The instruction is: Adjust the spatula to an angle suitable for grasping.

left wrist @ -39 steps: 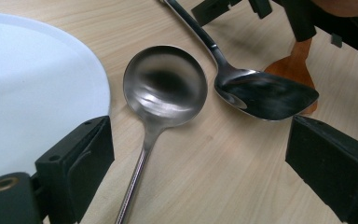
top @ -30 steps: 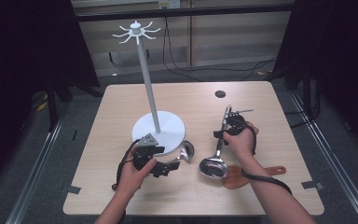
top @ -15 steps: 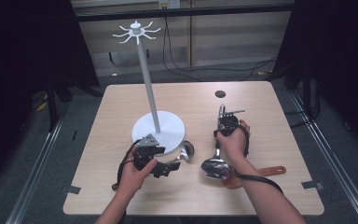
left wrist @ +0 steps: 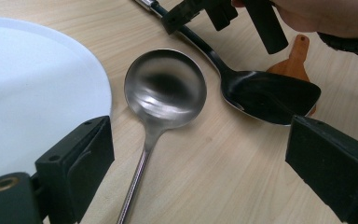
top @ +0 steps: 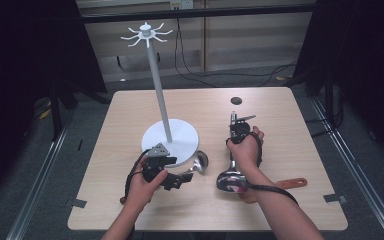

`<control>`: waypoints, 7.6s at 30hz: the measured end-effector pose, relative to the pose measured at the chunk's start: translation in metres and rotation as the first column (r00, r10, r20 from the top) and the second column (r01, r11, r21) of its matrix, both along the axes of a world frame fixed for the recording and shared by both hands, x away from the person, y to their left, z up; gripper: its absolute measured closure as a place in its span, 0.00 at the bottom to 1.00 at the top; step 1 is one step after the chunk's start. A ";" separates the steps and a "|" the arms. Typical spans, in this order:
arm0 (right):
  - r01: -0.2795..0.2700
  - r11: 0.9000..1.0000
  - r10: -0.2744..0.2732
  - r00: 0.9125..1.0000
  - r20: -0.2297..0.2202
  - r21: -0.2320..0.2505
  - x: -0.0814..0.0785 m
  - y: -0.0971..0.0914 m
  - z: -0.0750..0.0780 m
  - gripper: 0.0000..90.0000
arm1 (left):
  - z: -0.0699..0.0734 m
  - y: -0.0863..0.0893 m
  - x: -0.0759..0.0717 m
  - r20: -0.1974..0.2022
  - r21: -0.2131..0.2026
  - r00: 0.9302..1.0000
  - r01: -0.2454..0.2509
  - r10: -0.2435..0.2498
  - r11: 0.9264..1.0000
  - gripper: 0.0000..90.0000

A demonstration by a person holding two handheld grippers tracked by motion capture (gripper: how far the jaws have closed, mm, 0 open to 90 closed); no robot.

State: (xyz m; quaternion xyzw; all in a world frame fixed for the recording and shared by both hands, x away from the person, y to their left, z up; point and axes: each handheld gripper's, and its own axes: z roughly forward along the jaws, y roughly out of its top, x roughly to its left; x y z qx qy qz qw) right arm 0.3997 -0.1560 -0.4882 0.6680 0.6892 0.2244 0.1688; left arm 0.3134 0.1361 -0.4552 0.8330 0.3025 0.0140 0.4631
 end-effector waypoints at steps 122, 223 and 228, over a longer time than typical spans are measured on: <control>-0.555 0.814 0.323 0.676 0.662 0.169 -0.081 -0.005 0.096 0.36 | 0.025 -0.049 0.029 -0.053 -0.389 0.999 -0.027 0.007 0.921 0.99; -0.581 0.813 0.473 0.695 0.541 0.036 -0.077 -0.046 0.045 0.14 | 0.109 0.052 0.042 0.311 -0.494 0.878 -0.178 0.364 0.851 0.90; -0.581 0.813 0.469 0.693 0.547 0.038 -0.078 -0.045 0.046 0.14 | 0.129 0.044 0.039 0.350 -0.474 0.880 -0.130 0.322 0.871 0.98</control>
